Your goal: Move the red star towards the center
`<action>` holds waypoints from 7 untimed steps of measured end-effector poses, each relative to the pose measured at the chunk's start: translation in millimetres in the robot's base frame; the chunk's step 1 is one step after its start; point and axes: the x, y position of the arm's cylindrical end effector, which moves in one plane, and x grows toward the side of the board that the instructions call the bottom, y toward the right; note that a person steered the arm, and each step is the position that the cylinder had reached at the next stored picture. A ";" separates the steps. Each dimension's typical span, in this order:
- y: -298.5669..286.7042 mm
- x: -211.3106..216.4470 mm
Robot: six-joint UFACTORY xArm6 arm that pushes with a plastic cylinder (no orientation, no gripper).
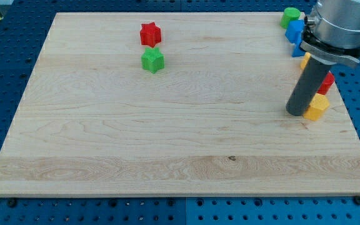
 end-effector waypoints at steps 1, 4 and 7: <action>15.2 0.0; -73.4 -29.9; -170.8 -261.8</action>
